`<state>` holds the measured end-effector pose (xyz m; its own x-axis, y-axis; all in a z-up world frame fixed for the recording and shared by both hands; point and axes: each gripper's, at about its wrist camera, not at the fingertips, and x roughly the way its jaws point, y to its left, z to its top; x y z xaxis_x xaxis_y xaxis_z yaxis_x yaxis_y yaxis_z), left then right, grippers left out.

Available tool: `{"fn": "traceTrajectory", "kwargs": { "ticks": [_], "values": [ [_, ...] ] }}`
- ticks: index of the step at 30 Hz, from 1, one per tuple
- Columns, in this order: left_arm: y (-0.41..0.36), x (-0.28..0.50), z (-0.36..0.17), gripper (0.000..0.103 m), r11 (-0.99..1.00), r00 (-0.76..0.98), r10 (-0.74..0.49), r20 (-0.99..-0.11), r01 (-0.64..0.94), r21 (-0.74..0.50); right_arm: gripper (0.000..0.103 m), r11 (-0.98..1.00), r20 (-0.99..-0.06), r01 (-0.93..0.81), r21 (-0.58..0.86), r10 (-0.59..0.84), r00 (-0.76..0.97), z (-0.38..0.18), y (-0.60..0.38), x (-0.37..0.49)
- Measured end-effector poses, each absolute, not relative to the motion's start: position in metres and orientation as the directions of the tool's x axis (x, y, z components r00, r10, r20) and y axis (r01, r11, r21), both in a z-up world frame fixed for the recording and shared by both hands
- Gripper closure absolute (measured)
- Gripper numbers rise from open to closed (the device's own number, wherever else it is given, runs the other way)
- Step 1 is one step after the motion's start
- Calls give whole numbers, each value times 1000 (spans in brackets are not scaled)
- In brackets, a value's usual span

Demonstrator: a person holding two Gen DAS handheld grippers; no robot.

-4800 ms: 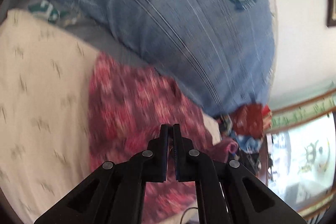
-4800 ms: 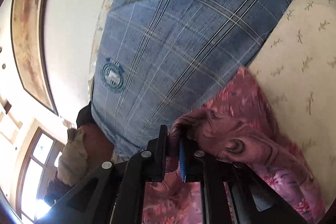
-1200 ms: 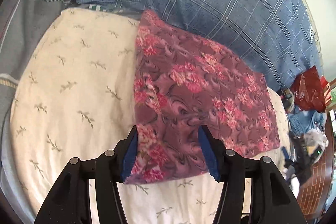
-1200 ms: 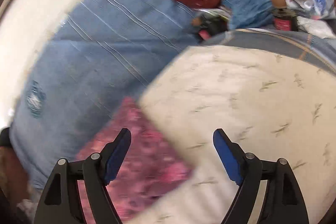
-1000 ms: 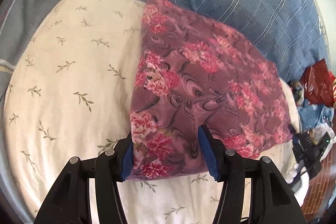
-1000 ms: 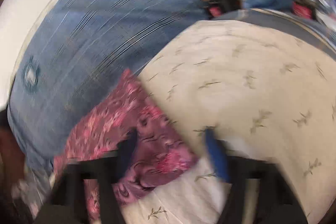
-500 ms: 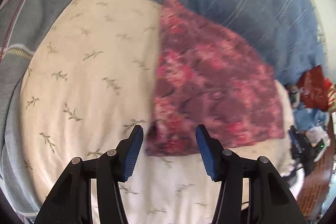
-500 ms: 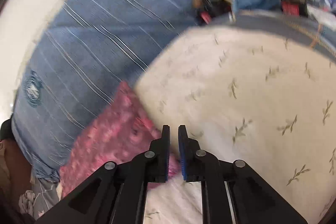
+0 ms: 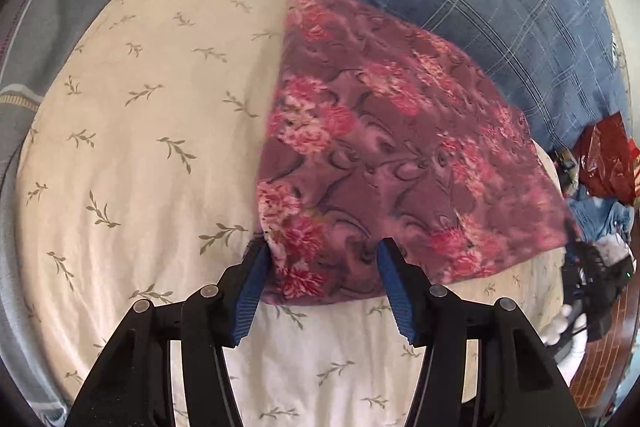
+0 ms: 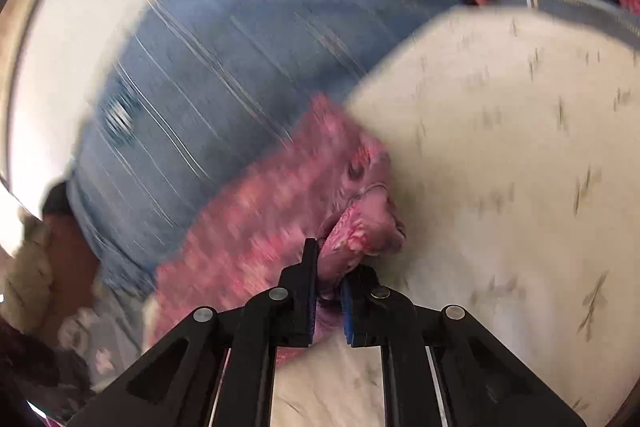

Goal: Fold small clothes

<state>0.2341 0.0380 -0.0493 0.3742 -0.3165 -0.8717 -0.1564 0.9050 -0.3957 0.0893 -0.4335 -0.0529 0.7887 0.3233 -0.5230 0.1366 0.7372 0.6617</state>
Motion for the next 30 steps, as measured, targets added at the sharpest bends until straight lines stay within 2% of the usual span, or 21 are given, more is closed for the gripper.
{"fn": "traceTrajectory", "kwargs": {
  "ticks": [2, 6, 8, 10, 12, 14, 16, 20, 21, 22, 24, 26, 27, 28, 29, 30],
  "values": [
    [34, 235, -50, 48, 917, 374, -297, -879, -146, -372, 96, 729, -498, 149, 668, 289, 818, -50, -444, 86],
    [24, 233, -52, 48, 958, 380, -214, -900, -100, -270, 96, 643, -611, 311, 700, 315, 726, -92, -455, 94],
    [24, 228, -48, 50, 953, 387, -227, -894, -100, -285, 95, 566, -577, 337, 753, 321, 751, -96, -465, 84],
    [24, 220, -36, 50, 942, 405, -263, -875, -89, -325, 86, 588, -591, 392, 708, 188, 784, -82, -476, 67],
    [17, 212, -11, 50, 943, 470, -275, -838, -39, -332, 83, 593, -568, 408, 694, 102, 817, -72, -483, 56],
    [4, 211, 15, 48, 948, 543, -273, -794, 11, -318, 82, 650, -526, 370, 664, 55, 849, -56, -480, 53],
    [-15, 219, 34, 43, 955, 592, -263, -762, 47, -293, 76, 733, -511, 309, 606, 60, 858, -44, -460, 59],
    [-35, 248, 18, 42, 961, 562, -234, -793, 11, -275, 70, 843, -516, 197, 501, 108, 850, -34, -407, 86],
    [-38, 258, 5, 42, 963, 530, -221, -819, -14, -269, 65, 866, -526, 178, 468, 111, 843, -33, -396, 91],
    [-41, 269, -10, 42, 967, 492, -199, -848, -42, -252, 56, 887, -546, 170, 430, 105, 831, -33, -388, 94],
    [-48, 288, -50, 43, 977, 373, -136, -918, -101, -186, 43, 922, -617, 182, 342, 75, 783, -40, -377, 102],
    [-57, 288, -52, 37, 987, 429, -88, -899, -85, -137, 41, 952, -740, 207, 226, 30, 672, -61, -365, 119],
    [-64, 287, -51, 34, 991, 428, -77, -901, -66, -116, 40, 961, -769, 199, 190, 20, 639, -69, -362, 122],
    [-69, 288, -54, 28, 993, 413, -75, -908, -54, -107, 38, 970, -754, 183, 160, 1, 657, -67, -358, 120],
    [-75, 288, -56, 27, 995, 416, -62, -907, -42, -87, 33, 979, -756, 158, 126, -9, 655, -66, -355, 115],
    [-80, 288, -57, 25, 997, 422, -47, -905, -29, -65, 22, 982, -767, 141, 122, 3, 641, -69, -351, 116]
  ]
}}
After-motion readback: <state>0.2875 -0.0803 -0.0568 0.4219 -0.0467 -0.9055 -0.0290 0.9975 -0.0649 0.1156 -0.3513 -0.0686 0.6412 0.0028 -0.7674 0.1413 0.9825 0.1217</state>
